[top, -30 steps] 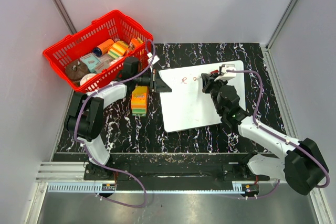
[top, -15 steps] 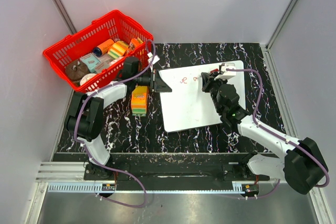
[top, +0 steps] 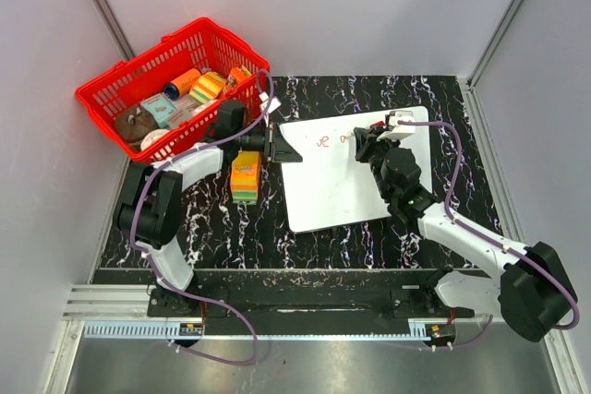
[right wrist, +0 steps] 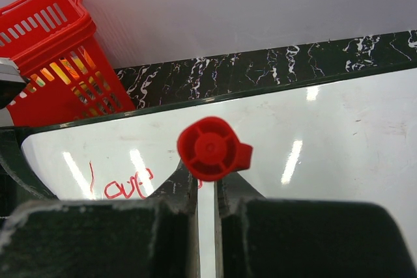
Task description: Write a sentence on the whiteboard
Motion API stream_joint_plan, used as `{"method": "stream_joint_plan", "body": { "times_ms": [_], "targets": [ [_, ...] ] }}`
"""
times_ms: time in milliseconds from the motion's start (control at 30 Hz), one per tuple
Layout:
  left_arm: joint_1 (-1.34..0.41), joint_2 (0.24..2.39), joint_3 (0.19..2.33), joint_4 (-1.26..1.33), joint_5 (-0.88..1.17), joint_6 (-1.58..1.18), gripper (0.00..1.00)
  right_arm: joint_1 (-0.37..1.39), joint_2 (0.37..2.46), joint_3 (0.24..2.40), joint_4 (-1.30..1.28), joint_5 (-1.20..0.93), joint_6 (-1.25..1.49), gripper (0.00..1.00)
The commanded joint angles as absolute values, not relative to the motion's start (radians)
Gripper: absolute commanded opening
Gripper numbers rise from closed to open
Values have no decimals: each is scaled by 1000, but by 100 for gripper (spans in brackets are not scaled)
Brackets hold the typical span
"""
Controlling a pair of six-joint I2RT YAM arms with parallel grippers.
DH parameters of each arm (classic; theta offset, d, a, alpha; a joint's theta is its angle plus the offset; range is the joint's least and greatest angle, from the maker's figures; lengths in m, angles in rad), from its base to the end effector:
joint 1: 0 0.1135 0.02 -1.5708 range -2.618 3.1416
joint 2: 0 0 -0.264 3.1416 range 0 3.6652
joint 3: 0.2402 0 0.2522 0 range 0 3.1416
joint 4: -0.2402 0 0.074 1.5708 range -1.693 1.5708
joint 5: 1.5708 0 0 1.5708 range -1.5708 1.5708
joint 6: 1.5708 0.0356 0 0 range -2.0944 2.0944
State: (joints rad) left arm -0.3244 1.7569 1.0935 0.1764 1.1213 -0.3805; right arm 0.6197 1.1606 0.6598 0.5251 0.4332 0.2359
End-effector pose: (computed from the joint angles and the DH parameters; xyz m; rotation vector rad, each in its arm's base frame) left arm 0.3479 -0.1508 0.2275 0.6900 1.9929 -1.5724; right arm 0.2241 0.1416 0.2932 0.0465 1.5580 0.3419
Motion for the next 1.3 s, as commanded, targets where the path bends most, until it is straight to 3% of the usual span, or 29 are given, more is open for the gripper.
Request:
{"method": "stream_joint_plan", "body": {
  "times_ms": [0, 1267],
  "targets": [
    [-348, 1786, 1106, 163, 957, -153, 0, 615, 1151, 646, 476, 437, 250, 0],
    [-357, 1786, 1117, 140, 943, -141, 0, 614, 1104, 726, 525, 520, 207, 0]
  ]
}}
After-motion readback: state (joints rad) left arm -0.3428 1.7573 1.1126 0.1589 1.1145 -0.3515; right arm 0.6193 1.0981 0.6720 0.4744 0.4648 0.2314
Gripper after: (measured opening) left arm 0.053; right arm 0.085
